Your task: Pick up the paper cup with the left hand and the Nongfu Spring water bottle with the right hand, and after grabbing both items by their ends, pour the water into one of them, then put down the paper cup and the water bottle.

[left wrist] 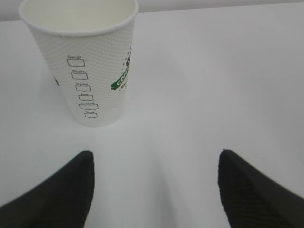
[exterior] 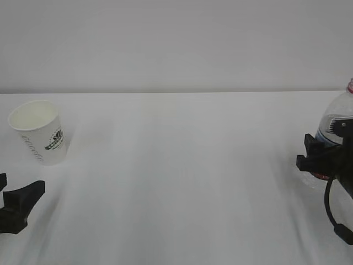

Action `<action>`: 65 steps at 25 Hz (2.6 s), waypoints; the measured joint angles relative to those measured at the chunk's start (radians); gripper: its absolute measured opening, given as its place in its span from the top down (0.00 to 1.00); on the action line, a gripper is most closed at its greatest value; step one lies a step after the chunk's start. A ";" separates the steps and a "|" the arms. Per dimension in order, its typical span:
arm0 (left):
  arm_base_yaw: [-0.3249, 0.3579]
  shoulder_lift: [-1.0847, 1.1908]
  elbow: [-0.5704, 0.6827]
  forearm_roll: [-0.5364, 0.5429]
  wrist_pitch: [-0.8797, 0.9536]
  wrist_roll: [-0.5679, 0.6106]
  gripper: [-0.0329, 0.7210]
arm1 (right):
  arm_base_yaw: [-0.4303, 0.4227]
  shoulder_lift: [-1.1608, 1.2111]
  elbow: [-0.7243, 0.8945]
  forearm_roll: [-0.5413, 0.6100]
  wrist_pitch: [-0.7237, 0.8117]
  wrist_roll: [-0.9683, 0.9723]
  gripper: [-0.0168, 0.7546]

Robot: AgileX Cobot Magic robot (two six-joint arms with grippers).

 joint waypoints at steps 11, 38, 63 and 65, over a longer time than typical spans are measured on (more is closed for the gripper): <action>0.000 0.000 0.000 0.000 0.000 0.000 0.18 | 0.000 0.000 0.000 0.000 -0.009 -0.055 0.36; 0.000 0.000 0.000 0.000 0.000 0.000 0.18 | 0.000 -0.204 0.072 -0.296 0.066 0.096 0.36; 0.000 0.000 0.000 0.002 0.000 0.000 0.19 | 0.000 -0.620 0.080 -0.430 0.460 0.126 0.36; 0.000 0.000 0.000 0.004 0.000 0.000 0.19 | 0.000 -0.632 0.080 -0.430 0.470 0.128 0.36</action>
